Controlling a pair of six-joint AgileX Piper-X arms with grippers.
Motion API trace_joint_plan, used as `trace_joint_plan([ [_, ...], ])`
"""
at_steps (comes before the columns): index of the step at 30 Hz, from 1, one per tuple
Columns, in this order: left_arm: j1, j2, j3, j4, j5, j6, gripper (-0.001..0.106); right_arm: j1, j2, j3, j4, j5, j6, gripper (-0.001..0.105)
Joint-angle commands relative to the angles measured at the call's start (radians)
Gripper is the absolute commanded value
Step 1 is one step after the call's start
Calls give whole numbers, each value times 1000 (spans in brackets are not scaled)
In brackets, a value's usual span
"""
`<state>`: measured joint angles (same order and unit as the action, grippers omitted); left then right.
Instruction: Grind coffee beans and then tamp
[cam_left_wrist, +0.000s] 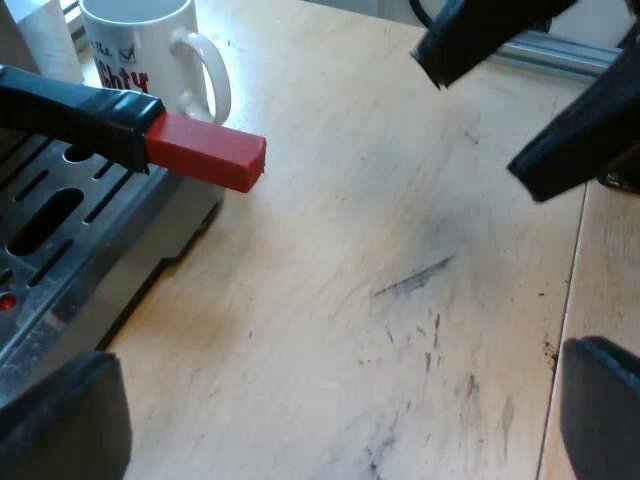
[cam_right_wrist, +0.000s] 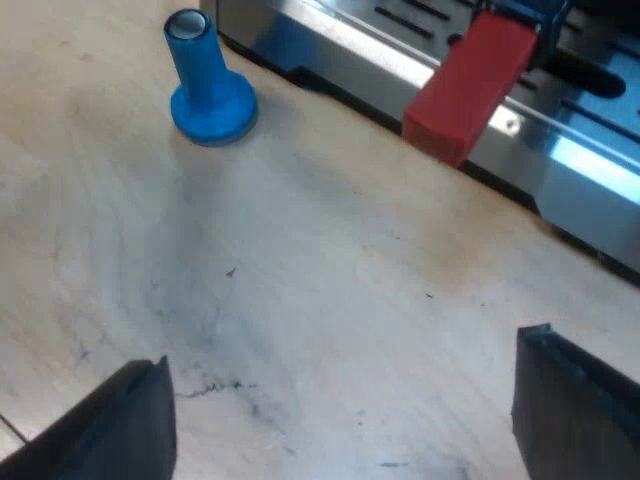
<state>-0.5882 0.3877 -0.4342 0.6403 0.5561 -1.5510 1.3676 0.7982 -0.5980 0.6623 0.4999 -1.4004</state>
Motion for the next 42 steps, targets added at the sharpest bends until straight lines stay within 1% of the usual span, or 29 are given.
trace_joint_plan([
  [1,-2,-2,-1,-17,14,10,88,34,24,-5,-21,80,45,71],
  [2,-2,-2,-1,-17,14,10,88,36,25,-5,-26,90,46,71],
  [6,-2,-2,-1,-17,14,10,88,87,73,-5,-83,211,104,71],
  [7,-2,-2,-1,-17,14,10,88,100,86,-5,-91,257,125,71],
  [8,-2,-2,-1,-17,14,10,88,104,92,-5,-93,271,139,71],
  [10,-2,-2,-1,-17,14,10,88,126,118,-1,-108,347,191,71],
  [11,-2,-2,-1,-17,14,10,88,132,122,1,-113,363,202,71],
  [13,-2,-2,-1,-17,14,10,88,151,138,29,-170,398,266,71],
  [16,-2,-2,-1,-17,14,10,88,183,155,79,-255,420,334,71],
  [21,-2,-2,-1,-17,14,10,88,215,181,132,-351,470,343,71],
  [23,-2,-2,-1,-17,14,10,88,215,194,143,-374,470,343,67],
  [24,-2,-2,-1,-17,14,10,88,215,202,146,-381,472,343,61],
  [25,-2,-2,-1,-17,14,10,88,215,214,149,-386,481,343,51],
  [26,-2,-2,-1,-17,14,10,88,215,218,150,-390,489,343,48],
  [27,-2,-2,-1,-17,14,10,88,215,232,152,-396,494,343,39],
  [29,-2,-2,-1,-14,14,10,88,215,250,151,-397,493,343,31],
  [31,-2,-2,-1,-12,14,10,88,215,275,151,-397,493,343,28],
  [38,-2,-2,-1,-12,14,10,88,215,322,151,-397,497,343,28],
  [42,-2,-2,-1,-12,14,10,88,215,327,151,-407,547,343,28],
])
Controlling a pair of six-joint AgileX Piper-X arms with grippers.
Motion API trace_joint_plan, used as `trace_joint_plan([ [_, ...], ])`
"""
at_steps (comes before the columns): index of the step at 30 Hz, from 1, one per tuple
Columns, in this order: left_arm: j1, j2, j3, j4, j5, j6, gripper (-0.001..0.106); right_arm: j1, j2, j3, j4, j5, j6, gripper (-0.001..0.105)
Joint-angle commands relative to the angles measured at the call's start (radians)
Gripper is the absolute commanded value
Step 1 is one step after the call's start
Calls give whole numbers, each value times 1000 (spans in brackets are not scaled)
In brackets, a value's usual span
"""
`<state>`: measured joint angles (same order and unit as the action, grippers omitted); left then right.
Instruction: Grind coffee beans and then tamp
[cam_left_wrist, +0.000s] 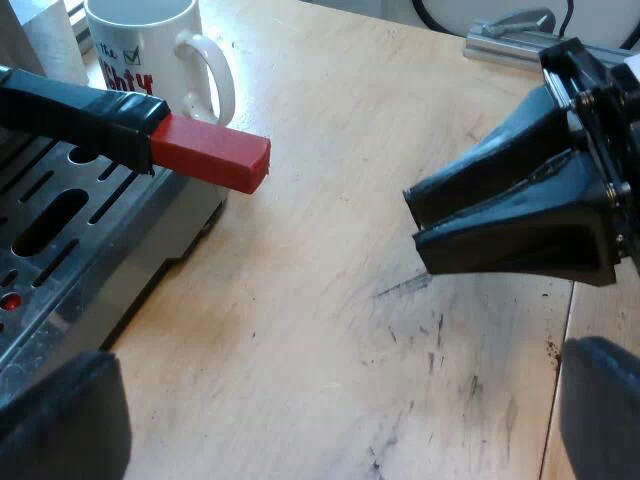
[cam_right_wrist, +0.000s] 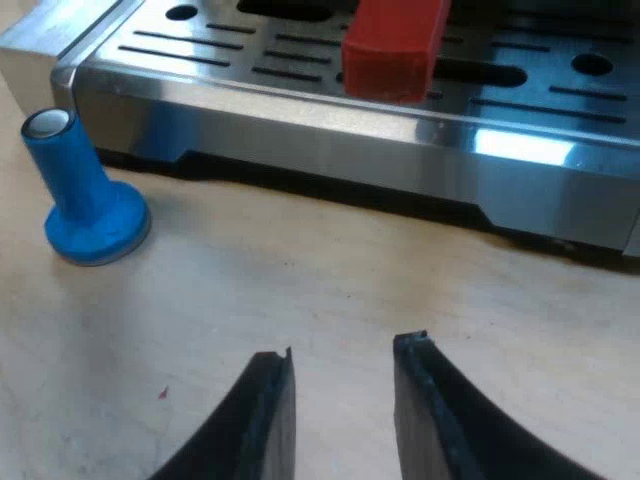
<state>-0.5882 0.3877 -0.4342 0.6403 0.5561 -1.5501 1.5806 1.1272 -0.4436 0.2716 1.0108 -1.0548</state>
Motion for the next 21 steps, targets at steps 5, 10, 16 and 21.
trace_joint_plan([
  [5,-2,-2,-1,-12,14,9,88,-18,-2,-3,-81,74,-3,28],
  [10,-2,-2,-1,-12,14,9,88,-75,-2,-3,-137,70,-3,21],
  [16,-2,-2,-1,-12,14,9,88,-122,-2,-3,-148,70,-3,4],
  [21,-2,-2,-1,-12,14,9,88,-123,6,-3,-158,56,-3,4],
])
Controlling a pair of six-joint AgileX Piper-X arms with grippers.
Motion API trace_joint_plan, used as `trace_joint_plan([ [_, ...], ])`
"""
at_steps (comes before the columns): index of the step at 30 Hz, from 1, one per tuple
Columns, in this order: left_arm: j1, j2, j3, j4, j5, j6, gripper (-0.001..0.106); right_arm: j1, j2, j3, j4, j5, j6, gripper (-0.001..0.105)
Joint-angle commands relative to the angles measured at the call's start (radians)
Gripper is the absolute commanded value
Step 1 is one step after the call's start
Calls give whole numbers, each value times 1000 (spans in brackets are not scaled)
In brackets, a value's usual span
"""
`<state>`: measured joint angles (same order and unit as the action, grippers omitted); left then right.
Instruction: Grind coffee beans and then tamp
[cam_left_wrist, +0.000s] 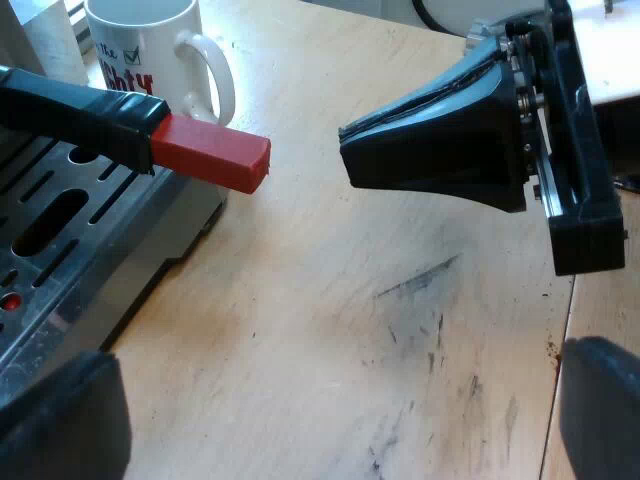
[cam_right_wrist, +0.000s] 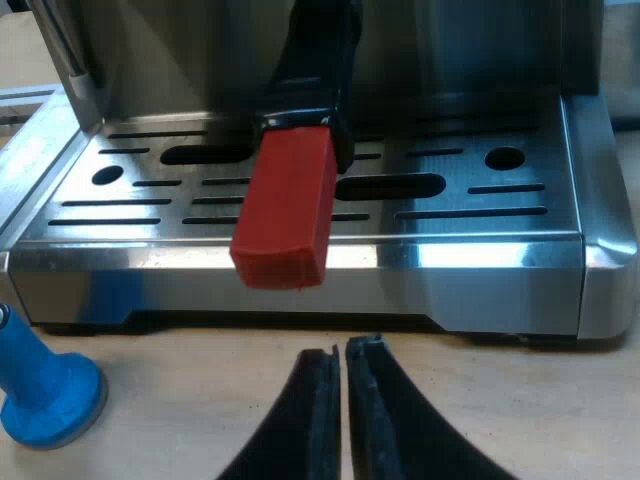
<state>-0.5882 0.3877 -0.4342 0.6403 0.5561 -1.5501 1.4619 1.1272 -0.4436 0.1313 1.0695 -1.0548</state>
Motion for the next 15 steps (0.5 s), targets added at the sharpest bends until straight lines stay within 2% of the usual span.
trace_joint_plan([
  [1,-2,-2,-1,-12,14,9,88,-5,18,-3,-37,-6,-5,4],
  [3,-2,-2,-1,-12,14,9,88,-5,43,-3,-85,-6,-21,4],
  [7,-2,-2,-1,-12,14,9,88,-5,125,-3,-227,6,-102,4],
  [15,-2,-2,-1,-4,14,7,88,-5,206,-3,-315,73,-102,4],
])
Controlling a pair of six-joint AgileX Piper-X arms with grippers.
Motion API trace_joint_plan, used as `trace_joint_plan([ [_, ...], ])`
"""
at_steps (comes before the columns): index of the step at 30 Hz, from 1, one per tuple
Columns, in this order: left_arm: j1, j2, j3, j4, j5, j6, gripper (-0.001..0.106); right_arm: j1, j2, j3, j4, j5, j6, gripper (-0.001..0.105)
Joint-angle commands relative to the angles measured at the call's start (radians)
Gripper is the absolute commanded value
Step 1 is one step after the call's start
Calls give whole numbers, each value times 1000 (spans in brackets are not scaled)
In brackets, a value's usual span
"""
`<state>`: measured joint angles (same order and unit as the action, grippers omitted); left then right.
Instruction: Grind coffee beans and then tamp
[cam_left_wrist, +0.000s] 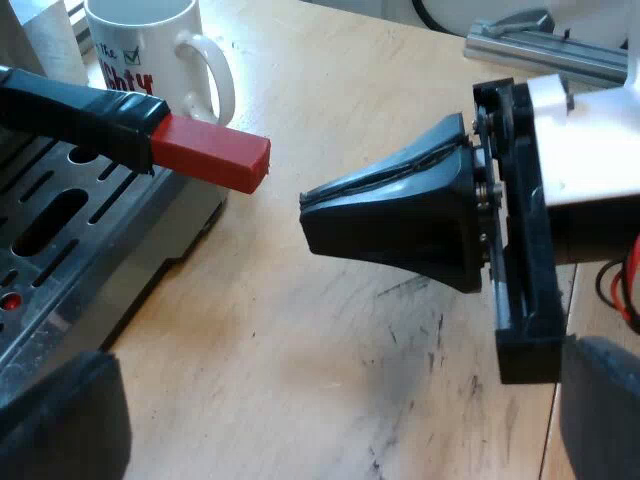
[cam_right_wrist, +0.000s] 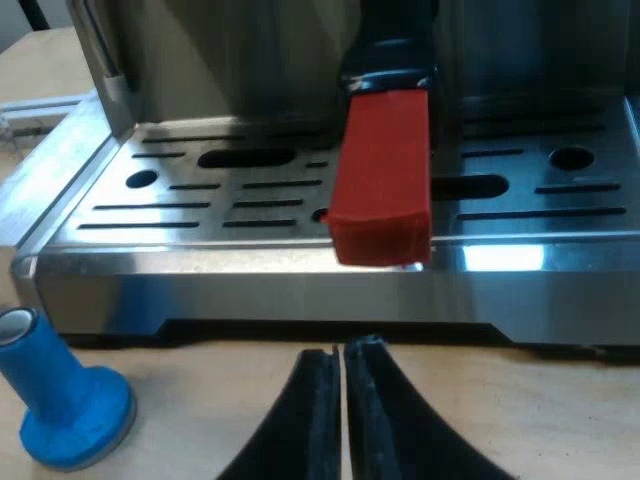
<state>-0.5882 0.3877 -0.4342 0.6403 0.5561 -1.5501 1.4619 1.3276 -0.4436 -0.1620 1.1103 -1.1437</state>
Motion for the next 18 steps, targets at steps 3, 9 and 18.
trace_joint_plan([
  [3,-2,-2,-1,12,14,7,88,-5,15,-6,-22,37,-13,4],
  [9,-2,-2,13,11,14,7,88,-5,15,-7,-37,65,-13,4],
  [18,-2,-2,45,-19,17,7,88,-5,15,-7,-69,82,-27,4],
])
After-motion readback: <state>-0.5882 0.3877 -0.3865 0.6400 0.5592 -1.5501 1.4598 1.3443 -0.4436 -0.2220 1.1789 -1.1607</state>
